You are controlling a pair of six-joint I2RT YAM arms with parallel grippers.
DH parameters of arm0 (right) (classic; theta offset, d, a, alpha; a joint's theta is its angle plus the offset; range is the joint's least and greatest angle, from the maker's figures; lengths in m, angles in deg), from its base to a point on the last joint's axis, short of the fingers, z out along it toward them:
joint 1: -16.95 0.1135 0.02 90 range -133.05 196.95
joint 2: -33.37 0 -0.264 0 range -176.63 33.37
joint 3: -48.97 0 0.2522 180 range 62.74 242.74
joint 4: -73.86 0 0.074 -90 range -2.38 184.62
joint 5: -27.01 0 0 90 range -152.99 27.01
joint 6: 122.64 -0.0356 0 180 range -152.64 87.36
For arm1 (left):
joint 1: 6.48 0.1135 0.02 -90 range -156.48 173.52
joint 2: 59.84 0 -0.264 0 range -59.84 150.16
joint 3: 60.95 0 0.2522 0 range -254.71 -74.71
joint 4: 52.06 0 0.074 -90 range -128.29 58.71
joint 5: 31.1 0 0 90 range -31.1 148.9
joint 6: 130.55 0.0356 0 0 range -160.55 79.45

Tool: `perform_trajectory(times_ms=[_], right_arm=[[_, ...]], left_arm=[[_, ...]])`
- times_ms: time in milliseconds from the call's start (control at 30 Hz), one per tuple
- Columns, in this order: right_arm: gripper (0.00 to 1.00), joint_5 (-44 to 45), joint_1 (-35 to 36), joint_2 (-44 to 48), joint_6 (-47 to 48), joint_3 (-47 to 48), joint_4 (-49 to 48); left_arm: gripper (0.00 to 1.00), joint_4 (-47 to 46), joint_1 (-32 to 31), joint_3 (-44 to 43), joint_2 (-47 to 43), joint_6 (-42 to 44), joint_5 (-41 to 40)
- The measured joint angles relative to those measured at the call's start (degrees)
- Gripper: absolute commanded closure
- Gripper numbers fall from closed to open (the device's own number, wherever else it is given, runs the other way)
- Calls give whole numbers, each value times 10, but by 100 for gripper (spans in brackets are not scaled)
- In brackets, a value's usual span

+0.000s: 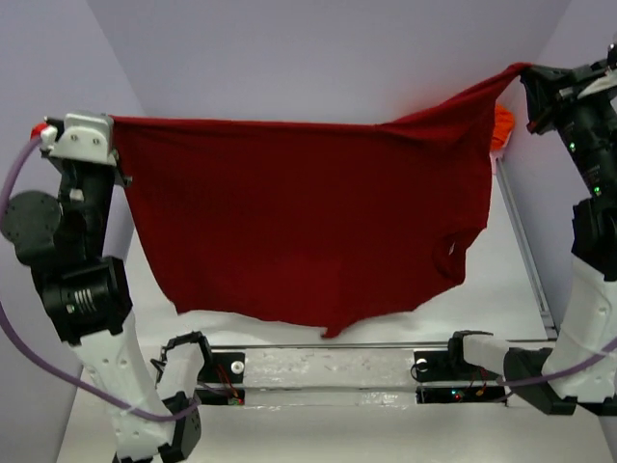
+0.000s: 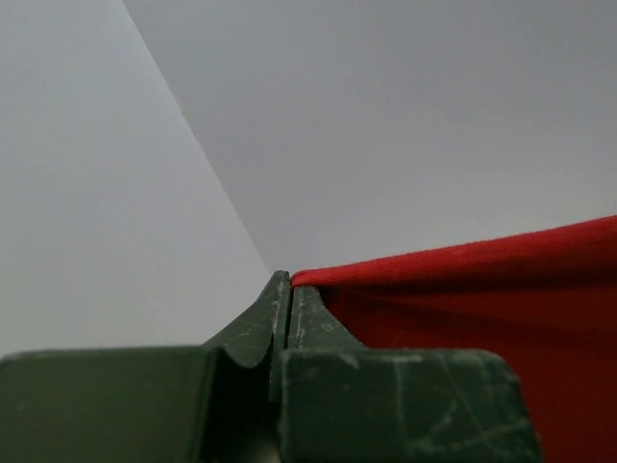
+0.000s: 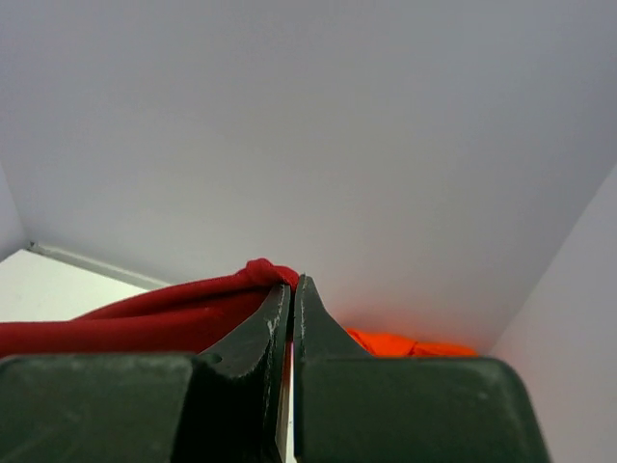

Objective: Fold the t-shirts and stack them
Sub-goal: Flatten out the crumpled T-shirt at the center of the board.

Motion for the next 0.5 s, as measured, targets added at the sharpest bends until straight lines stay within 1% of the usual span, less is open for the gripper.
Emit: perform_trajectory(times_ms=[133, 233, 300, 367, 433, 500], right_arm=[[100, 0, -1, -96, 1, 85, -7], [100, 1, -1, -150, 2, 105, -12], [100, 0, -1, -210, 1, 107, -18], [100, 0, -1, -259, -2, 101, -32], [100, -1, -1, -309, -7, 74, -52], [100, -2, -1, -360, -12, 38, -66]], left_arm=[[100, -19, 0, -60, 104, -22, -4], [100, -39, 0, -78, 167, -35, -5], [100, -51, 0, -75, 193, -41, -7], [100, -89, 0, -39, 226, -47, -9], [100, -123, -1, 9, 252, -52, -9], [100, -161, -5, 81, 283, -56, -10]])
